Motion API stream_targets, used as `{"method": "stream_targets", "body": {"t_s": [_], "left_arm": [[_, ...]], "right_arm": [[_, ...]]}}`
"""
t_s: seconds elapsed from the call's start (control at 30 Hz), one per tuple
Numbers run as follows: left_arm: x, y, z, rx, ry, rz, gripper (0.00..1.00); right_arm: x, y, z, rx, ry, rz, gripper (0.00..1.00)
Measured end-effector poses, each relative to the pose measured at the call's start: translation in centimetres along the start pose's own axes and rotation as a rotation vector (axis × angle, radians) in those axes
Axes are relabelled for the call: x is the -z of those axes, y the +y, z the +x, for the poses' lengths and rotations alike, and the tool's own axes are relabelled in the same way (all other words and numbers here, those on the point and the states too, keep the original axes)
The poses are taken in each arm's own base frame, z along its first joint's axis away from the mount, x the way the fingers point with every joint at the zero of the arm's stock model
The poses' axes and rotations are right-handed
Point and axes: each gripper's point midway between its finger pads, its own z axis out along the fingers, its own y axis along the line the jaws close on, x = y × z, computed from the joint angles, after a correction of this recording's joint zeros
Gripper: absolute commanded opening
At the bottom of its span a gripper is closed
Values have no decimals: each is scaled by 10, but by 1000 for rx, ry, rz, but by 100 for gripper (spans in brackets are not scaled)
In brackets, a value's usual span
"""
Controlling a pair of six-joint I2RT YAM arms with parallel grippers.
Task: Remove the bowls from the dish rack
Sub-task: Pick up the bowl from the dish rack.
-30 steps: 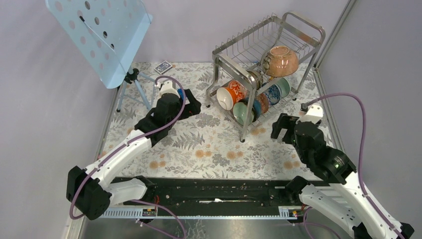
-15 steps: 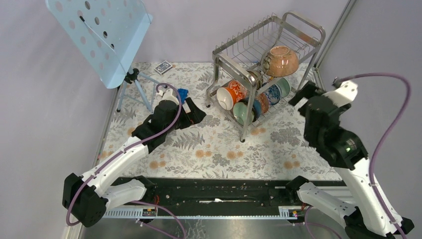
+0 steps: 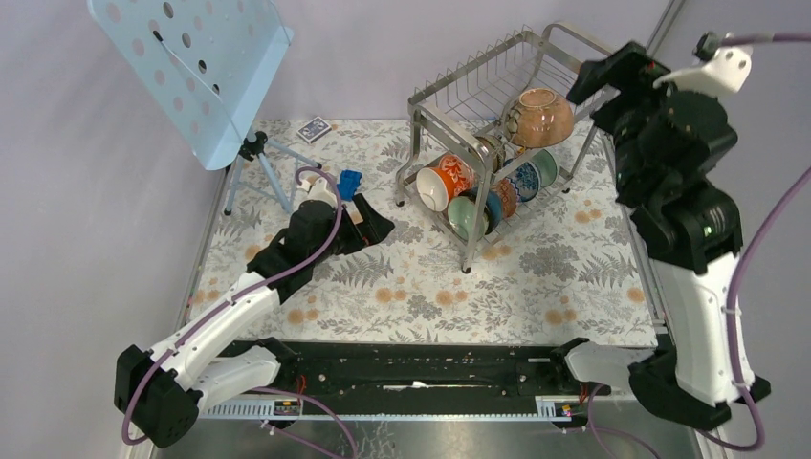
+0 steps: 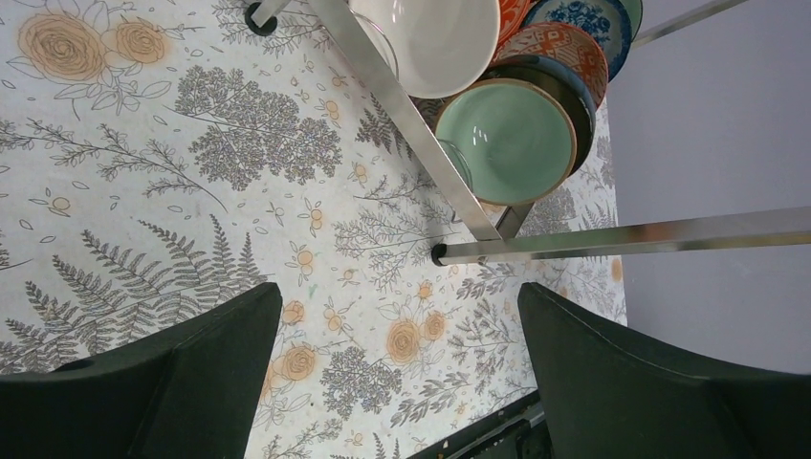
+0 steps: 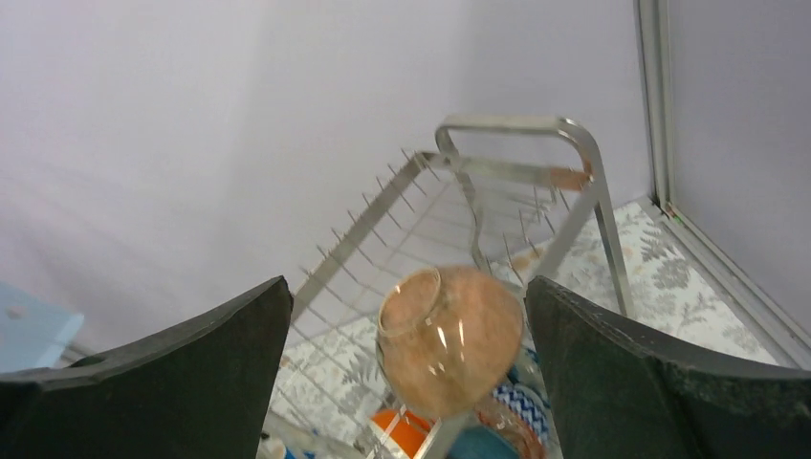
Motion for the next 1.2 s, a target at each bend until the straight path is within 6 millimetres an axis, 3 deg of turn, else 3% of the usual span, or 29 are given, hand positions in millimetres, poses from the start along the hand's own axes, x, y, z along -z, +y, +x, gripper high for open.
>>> {"method": "stream_targets", "body": {"t_s": [0.1, 0.23, 0.33, 0.4, 0.5, 0.67, 0.87, 1.03, 1.2], "left_arm": [[0, 0, 2, 1, 12, 3, 99], [1, 2, 4, -1, 21, -5, 99], [1, 2, 5, -5, 21, -6, 99], [1, 2, 4, -10, 21, -6, 99], [1, 2, 4, -19, 20, -4, 99], [3, 0, 1, -38, 14, 2, 99], [9, -5, -4, -62, -6, 23, 99], [14, -10, -16, -109, -35, 19, 99], [22, -20, -44, -174, -118, 6, 99]], "right_arm": [[-19, 9, -11, -25, -17, -10, 100], [-48, 5, 1, -97, 26, -36, 100], [-66, -28, 21, -214, 35, -34, 100], [-66, -54, 40, -289, 47, -20, 100], [-54, -56, 55, -372, 62, -80, 100], [-6, -34, 65, -493, 42, -298, 100], [33, -34, 76, -527, 17, -384, 100], [47, -38, 89, -473, 21, -396, 100], [49, -61, 102, -449, 30, -285, 100]]}}
